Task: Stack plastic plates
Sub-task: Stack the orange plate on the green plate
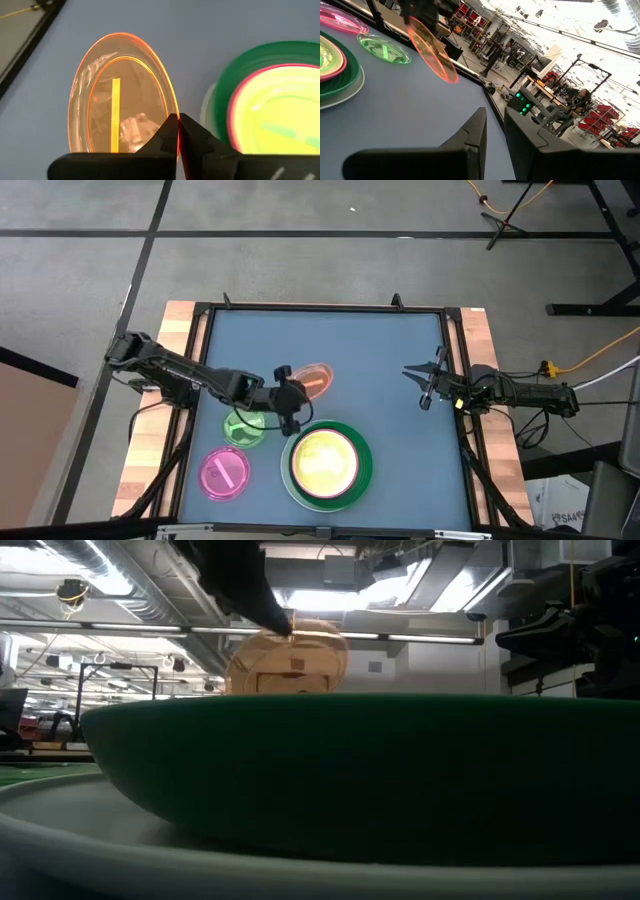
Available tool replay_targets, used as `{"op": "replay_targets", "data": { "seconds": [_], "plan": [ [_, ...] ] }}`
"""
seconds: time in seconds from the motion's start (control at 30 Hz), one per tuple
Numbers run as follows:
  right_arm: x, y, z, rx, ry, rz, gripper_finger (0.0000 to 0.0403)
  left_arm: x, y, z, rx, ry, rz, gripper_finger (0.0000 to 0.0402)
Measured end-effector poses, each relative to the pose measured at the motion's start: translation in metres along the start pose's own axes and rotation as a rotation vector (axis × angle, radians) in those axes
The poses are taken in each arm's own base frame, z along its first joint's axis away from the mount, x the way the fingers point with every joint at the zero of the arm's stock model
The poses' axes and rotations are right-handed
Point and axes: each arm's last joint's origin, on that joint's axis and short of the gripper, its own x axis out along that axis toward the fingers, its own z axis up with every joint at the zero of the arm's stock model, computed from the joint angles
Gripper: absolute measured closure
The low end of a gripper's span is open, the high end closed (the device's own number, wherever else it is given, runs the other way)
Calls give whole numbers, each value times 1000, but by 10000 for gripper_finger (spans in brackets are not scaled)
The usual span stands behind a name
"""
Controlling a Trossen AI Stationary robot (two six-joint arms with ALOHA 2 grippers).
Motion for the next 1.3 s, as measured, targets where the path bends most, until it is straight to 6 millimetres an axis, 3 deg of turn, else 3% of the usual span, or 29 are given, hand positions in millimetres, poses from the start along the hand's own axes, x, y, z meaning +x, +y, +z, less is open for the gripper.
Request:
{"op": "replay_targets", "data": {
  "seconds": [0.5, 0.8, 1.3],
  "plan": [
    [0, 0, 0, 0, -1, -1, 341, -24, -68, -5, 65, -152, -246, 401],
    [0, 0, 0, 0, 0, 0, 341, -11, -109, -23, 113, -165, -329, 401],
    [0, 0, 0, 0, 0, 0, 341, 7, -133, -49, 190, -89, -334, 401]
  ]
}}
